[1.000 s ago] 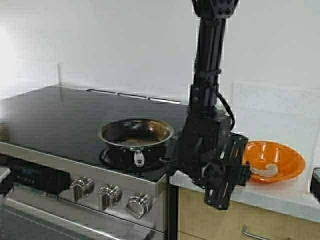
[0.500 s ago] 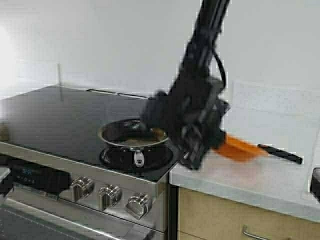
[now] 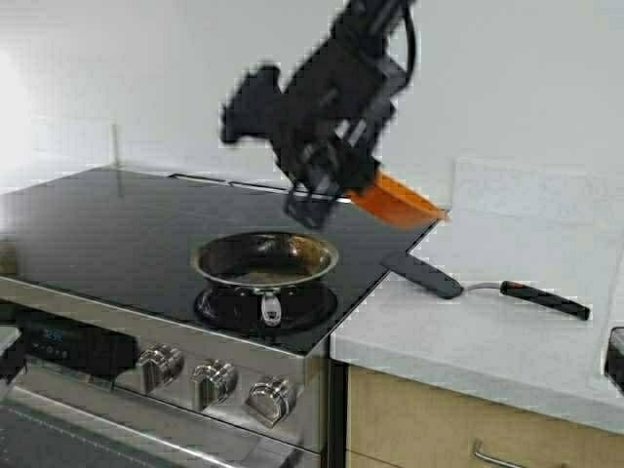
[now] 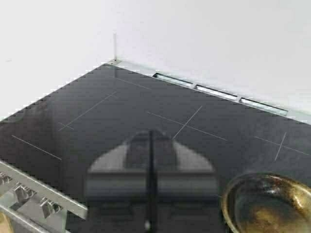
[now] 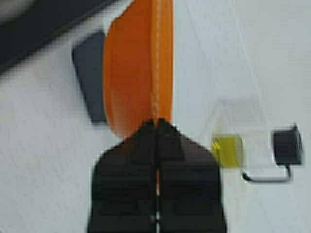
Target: Add oil to the pan and cook the shrimp and serve it
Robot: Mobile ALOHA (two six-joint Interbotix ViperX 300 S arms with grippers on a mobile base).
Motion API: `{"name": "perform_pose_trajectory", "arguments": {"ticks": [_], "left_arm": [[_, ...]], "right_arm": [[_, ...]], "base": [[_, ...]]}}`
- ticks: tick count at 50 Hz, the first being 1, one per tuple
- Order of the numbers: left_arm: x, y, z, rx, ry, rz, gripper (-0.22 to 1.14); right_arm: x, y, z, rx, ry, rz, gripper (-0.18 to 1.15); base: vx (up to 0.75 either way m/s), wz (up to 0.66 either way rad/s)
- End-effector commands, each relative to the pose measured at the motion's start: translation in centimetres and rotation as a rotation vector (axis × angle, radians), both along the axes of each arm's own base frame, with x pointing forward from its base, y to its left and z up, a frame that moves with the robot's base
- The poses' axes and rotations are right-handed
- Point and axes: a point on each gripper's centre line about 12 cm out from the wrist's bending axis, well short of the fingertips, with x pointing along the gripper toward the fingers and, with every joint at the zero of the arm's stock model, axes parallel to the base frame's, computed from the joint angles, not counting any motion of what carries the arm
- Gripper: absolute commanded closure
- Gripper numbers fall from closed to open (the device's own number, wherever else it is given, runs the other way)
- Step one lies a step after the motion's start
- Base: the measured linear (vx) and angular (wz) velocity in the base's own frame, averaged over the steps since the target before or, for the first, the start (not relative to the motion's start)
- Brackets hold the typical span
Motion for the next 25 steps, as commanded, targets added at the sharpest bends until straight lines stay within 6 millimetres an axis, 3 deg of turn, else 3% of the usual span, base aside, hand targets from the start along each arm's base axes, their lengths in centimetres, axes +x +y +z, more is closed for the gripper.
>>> {"name": "perform_pose_trajectory", "arguments": {"ticks": [1, 13, 25], "left_arm": [[0.2, 0.0, 0.6, 0.002, -0.018, 0.002, 0.89], [0.1, 0.0, 0.6, 0.000, -0.017, 0.002, 0.89], [0.1, 0.0, 0.6, 0.002, -0.018, 0.002, 0.89]], "right_arm": [[1.6, 3.3, 4.8, 0.169, -0.046, 0.063, 0.92], [4.2, 6.7, 7.9, 0.364, -0.027, 0.172, 0.91], [7.6, 6.4, 8.9, 0.652, 0.073, 0.198, 0.91]], "base": [[0.00, 0.00], [0.00, 0.00], [0.00, 0.00]]}}
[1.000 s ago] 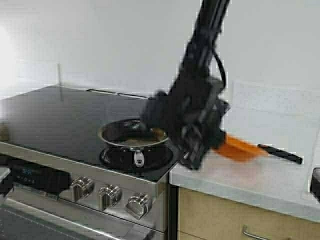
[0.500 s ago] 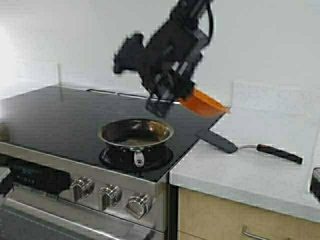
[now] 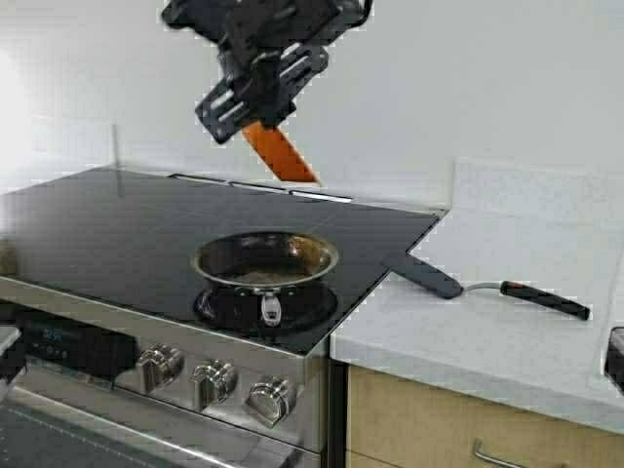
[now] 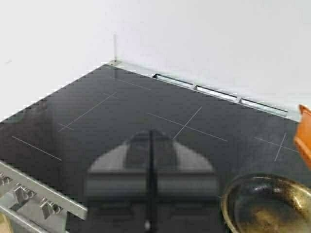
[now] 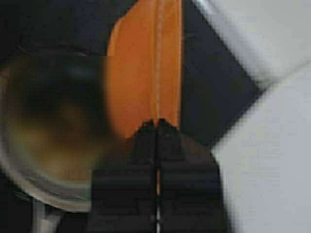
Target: Add oil to the pan and cook the shrimp and serve it
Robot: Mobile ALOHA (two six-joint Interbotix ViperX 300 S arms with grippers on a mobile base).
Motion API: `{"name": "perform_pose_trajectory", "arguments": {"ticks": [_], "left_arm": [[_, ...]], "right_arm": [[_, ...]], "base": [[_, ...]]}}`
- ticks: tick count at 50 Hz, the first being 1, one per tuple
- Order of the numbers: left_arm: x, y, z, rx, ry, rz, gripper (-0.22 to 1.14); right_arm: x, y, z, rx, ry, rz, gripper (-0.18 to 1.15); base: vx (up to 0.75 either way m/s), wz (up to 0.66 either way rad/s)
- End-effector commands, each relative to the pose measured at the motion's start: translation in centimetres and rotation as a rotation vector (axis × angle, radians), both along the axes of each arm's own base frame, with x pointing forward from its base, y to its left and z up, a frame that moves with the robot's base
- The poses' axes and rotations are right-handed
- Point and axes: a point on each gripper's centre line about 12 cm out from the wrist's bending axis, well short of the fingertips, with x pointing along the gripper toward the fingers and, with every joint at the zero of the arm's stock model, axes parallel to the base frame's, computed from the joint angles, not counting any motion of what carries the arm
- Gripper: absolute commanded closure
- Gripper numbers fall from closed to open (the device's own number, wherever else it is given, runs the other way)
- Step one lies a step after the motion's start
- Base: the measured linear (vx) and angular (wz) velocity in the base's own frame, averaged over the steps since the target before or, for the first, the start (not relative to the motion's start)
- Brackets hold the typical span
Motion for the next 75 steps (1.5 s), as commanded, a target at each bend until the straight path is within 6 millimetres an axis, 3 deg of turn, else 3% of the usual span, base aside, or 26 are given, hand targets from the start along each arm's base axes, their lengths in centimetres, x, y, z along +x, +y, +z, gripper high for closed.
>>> {"name": "perform_pose_trajectory", "arguments": {"ticks": [1, 13, 27, 35, 43, 55, 68, 75], "left_arm": [[0.2, 0.0, 0.7, 0.002, -0.020, 0.002, 0.89], [0.1, 0.0, 0.6, 0.000, -0.017, 0.002, 0.89], [0.1, 0.0, 0.6, 0.000, -0.017, 0.002, 0.89], [0.2, 0.0, 0.7, 0.000, -0.018, 0.002, 0.89], [0.1, 0.0, 0.6, 0.002, -0.017, 0.002, 0.89], [0.1, 0.0, 0.6, 0.002, -0.017, 0.002, 0.89], [0.1, 0.0, 0.6, 0.002, -0.015, 0.002, 0.89], [0.1, 0.0, 0.6, 0.003, -0.015, 0.001, 0.89]], "right_arm": [[1.9, -0.4, 3.7, 0.198, 0.018, 0.019, 0.91], [4.4, -2.3, 3.3, 0.412, 0.145, 0.059, 0.91], [5.9, -3.2, 3.4, 0.653, 0.278, 0.171, 0.91], [6.4, -4.4, 2.5, 0.733, 0.324, 0.200, 0.91], [7.0, -6.4, 1.4, 0.919, 0.390, 0.239, 0.91], [8.0, -9.0, -2.7, 1.184, 0.482, 0.223, 0.91], [8.1, -8.4, -7.8, 1.442, 0.597, 0.223, 0.91], [8.3, -8.7, -9.0, 1.531, 0.595, 0.186, 0.91]], "base": [[0.00, 0.00], [0.00, 0.00], [0.00, 0.00], [0.00, 0.00], [0.00, 0.00], [0.00, 0.00], [0.00, 0.00], [0.00, 0.00]]}}
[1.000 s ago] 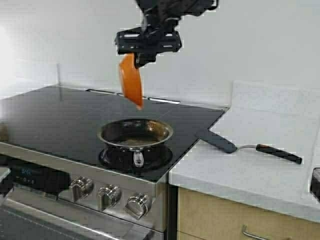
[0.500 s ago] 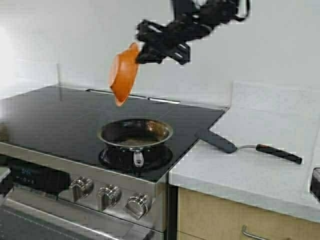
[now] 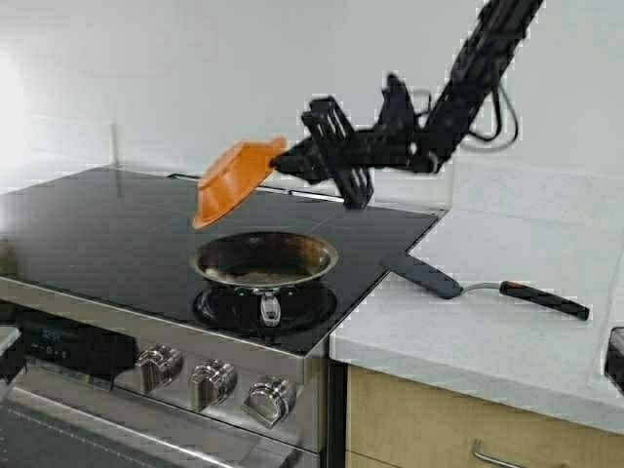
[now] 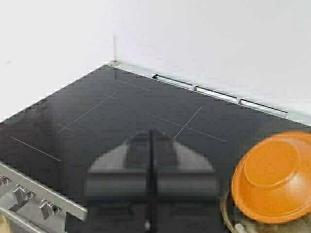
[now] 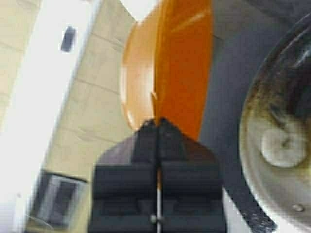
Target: Add oil to the pan and cook the shrimp and serve it
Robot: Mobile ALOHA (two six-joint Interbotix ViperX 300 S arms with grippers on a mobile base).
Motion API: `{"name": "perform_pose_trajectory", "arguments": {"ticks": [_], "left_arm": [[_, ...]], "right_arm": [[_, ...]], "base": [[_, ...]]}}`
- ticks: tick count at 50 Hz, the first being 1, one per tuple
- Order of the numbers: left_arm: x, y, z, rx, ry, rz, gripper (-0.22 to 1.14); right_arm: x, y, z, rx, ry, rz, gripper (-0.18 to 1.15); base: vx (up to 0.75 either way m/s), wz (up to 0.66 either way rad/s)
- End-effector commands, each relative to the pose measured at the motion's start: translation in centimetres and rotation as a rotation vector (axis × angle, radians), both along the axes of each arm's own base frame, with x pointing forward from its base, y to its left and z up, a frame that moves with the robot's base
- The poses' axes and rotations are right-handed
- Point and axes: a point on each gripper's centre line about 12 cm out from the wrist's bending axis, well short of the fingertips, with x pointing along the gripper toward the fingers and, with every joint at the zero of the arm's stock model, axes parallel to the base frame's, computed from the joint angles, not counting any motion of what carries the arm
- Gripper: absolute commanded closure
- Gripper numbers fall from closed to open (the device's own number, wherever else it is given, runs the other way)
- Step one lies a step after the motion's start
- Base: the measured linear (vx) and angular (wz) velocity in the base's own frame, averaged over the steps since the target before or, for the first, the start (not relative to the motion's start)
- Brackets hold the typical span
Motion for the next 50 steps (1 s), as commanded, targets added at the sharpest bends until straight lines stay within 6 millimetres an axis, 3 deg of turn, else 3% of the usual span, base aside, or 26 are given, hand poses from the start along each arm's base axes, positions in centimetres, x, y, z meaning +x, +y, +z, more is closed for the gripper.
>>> {"name": "perform_pose_trajectory", "arguments": {"ticks": [1, 12, 17, 23, 32, 40, 45, 50], "left_arm": [[0.1, 0.0, 0.4, 0.000, -0.011, 0.002, 0.89], [0.1, 0.0, 0.4, 0.002, -0.008, 0.002, 0.89], [0.1, 0.0, 0.4, 0.000, -0.008, 0.002, 0.89], [0.1, 0.0, 0.4, 0.002, -0.008, 0.002, 0.89], [0.1, 0.0, 0.4, -0.001, -0.008, 0.002, 0.89], [0.1, 0.0, 0.4, -0.001, -0.009, 0.002, 0.89], [0.1, 0.0, 0.4, -0.001, -0.009, 0.002, 0.89], [0.1, 0.0, 0.4, -0.001, -0.009, 0.002, 0.89]], "right_arm": [[0.9, -0.3, 1.2, 0.085, -0.023, -0.032, 0.91], [0.9, -0.2, 2.8, 0.123, -0.067, -0.021, 0.91], [0.7, -0.3, 5.2, 0.097, -0.143, -0.019, 0.90], [0.2, -1.3, 8.7, -0.078, -0.217, -0.059, 0.90], [-1.9, -3.3, 14.2, -0.623, -0.376, -0.091, 0.90], [-4.9, -6.1, 17.0, -1.248, -0.424, -0.141, 0.90], [-7.0, -8.1, 17.2, -1.596, -0.396, -0.109, 0.90], [-8.5, -11.5, 16.3, -1.867, -0.308, -0.080, 0.90]], "base": [[0.00, 0.00], [0.00, 0.00], [0.00, 0.00], [0.00, 0.00], [0.00, 0.00], [0.00, 0.00], [0.00, 0.00], [0.00, 0.00]]}}
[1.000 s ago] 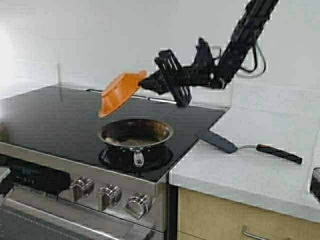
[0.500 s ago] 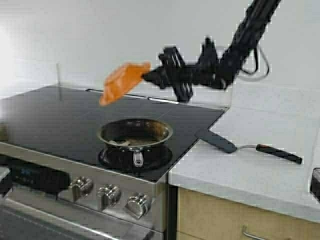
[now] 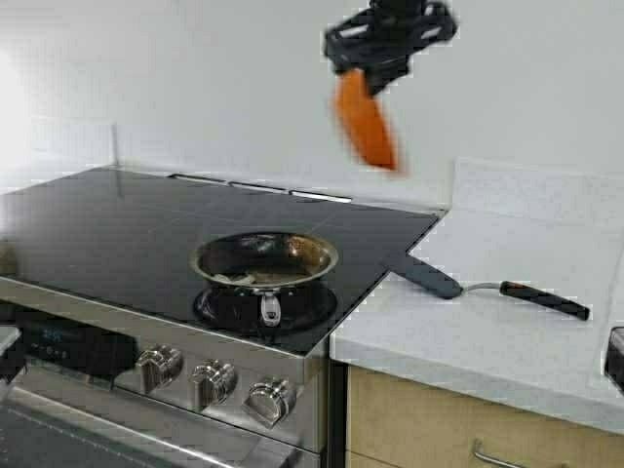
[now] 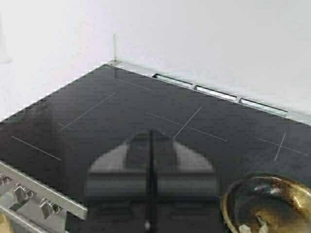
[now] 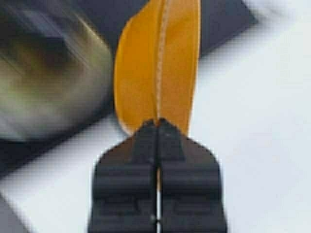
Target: Add oil to the pan and cook the shrimp and serve it
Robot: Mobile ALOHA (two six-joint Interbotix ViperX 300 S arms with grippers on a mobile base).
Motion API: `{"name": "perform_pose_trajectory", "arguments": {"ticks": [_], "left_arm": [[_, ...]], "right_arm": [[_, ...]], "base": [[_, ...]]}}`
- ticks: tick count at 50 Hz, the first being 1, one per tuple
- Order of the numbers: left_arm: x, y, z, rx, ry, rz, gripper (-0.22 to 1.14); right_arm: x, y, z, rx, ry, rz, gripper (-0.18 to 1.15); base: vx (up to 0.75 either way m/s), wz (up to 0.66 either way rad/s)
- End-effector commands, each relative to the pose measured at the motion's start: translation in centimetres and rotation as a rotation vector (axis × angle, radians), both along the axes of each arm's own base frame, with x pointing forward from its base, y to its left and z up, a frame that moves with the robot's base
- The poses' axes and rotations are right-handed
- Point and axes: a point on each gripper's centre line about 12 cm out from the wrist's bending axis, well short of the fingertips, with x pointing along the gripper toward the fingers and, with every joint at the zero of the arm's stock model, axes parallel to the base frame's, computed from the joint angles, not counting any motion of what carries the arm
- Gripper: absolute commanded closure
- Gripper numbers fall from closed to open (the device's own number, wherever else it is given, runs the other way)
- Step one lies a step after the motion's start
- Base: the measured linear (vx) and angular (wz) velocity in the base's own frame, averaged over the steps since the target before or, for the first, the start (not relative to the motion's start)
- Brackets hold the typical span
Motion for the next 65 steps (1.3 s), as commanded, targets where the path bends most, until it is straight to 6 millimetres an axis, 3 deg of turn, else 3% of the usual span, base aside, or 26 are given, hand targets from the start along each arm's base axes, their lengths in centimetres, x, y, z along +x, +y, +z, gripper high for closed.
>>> {"name": "perform_pose_trajectory", "arguments": {"ticks": [1, 9, 17, 28, 34, 42, 48, 54, 65], "left_arm": [[0.1, 0.0, 0.5, -0.001, -0.012, 0.000, 0.89], [0.1, 0.0, 0.5, -0.015, -0.014, 0.001, 0.89], [0.1, 0.0, 0.5, -0.023, -0.014, 0.001, 0.89], [0.1, 0.0, 0.4, -0.023, -0.012, 0.001, 0.89], [0.1, 0.0, 0.5, -0.023, -0.014, 0.001, 0.89], [0.1, 0.0, 0.5, -0.021, -0.012, 0.001, 0.89], [0.1, 0.0, 0.4, -0.021, -0.012, 0.001, 0.89], [0.1, 0.0, 0.4, -0.018, -0.011, 0.001, 0.89], [0.2, 0.0, 0.2, -0.018, -0.005, 0.001, 0.89]], "right_arm": [[-1.7, -5.2, 0.7, -0.316, 0.020, -0.165, 0.90], [-2.1, -11.6, 0.4, -0.514, 0.001, -0.325, 0.90], [-1.2, -19.5, -0.6, -0.586, 0.053, -0.532, 0.90], [0.9, -28.7, -4.2, -0.646, 0.148, -0.671, 0.91], [2.2, -32.4, -7.4, -0.625, 0.212, -0.727, 0.91], [3.3, -34.4, -12.2, -0.637, 0.300, -0.747, 0.91], [4.1, -34.3, -15.0, -0.637, 0.333, -0.734, 0.91], [5.5, -34.1, -16.2, -0.613, 0.321, -0.718, 0.91], [7.1, -34.0, -16.5, -0.607, 0.305, -0.682, 0.91]], "base": [[0.00, 0.00], [0.00, 0.00], [0.00, 0.00], [0.00, 0.00], [0.00, 0.00], [0.00, 0.00], [0.00, 0.00], [0.00, 0.00], [0.00, 0.00]]}}
